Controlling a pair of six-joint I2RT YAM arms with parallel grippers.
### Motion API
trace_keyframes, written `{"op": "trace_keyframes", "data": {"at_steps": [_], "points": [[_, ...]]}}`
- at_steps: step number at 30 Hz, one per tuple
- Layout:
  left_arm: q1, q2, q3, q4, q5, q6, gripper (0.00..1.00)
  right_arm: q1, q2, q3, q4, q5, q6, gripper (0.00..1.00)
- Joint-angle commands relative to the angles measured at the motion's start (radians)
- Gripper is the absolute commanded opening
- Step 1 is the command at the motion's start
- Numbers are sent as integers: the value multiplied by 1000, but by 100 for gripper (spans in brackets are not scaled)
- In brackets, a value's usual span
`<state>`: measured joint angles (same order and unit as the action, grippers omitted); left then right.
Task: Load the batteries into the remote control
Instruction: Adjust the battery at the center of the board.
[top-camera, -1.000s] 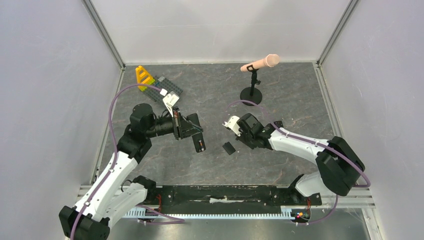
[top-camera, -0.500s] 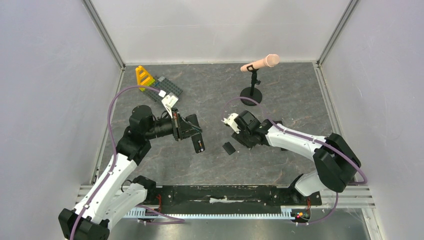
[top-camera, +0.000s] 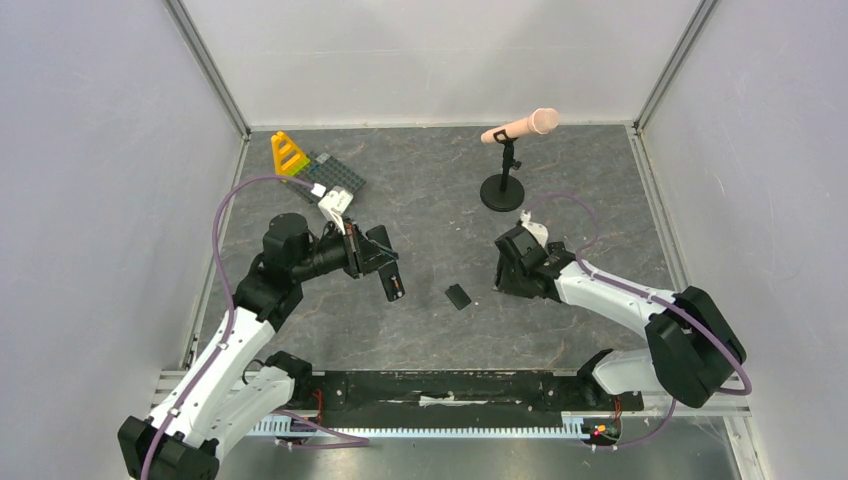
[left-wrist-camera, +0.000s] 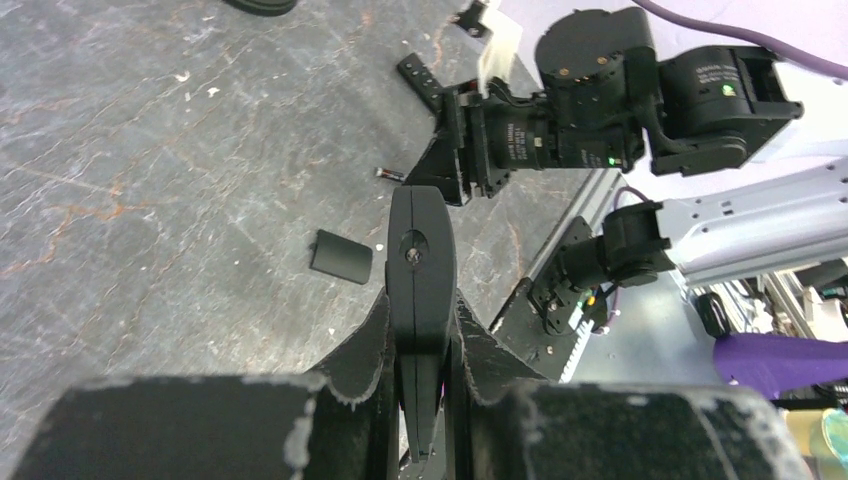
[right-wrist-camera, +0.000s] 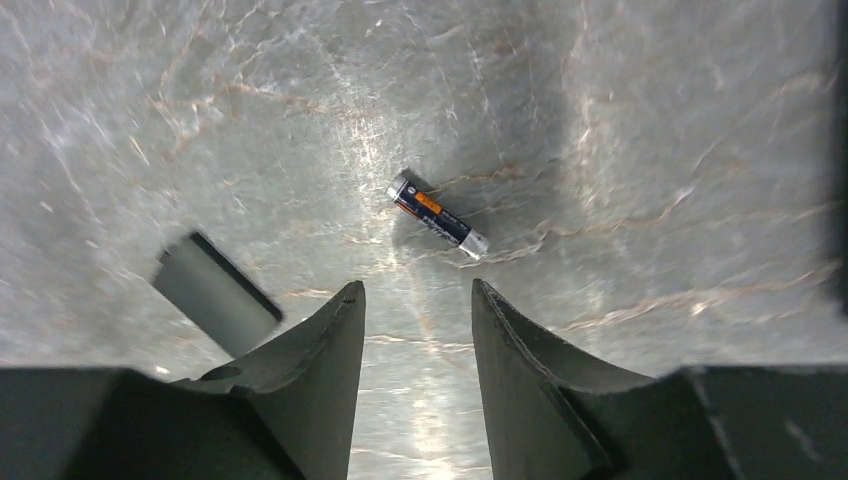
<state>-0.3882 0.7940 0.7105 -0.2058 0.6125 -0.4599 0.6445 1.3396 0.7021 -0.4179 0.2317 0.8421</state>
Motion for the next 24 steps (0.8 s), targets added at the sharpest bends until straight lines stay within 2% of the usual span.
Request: {"op": "trace_keyframes", "data": {"at_steps": [1, 5, 14, 24], "points": [[0, -10, -17, 14, -61, 12, 2, -18, -2, 31, 52, -4, 418, 45], [1, -25, -37, 21, -85, 12, 2, -28, 3, 66, -26, 30, 601, 44], [1, -49, -103, 56, -125, 18, 2, -65, 0, 31, -140, 35, 1025, 45], [1, -64, -96, 22, -150, 54, 2, -85, 90, 101, -201, -51, 1269, 49]]}}
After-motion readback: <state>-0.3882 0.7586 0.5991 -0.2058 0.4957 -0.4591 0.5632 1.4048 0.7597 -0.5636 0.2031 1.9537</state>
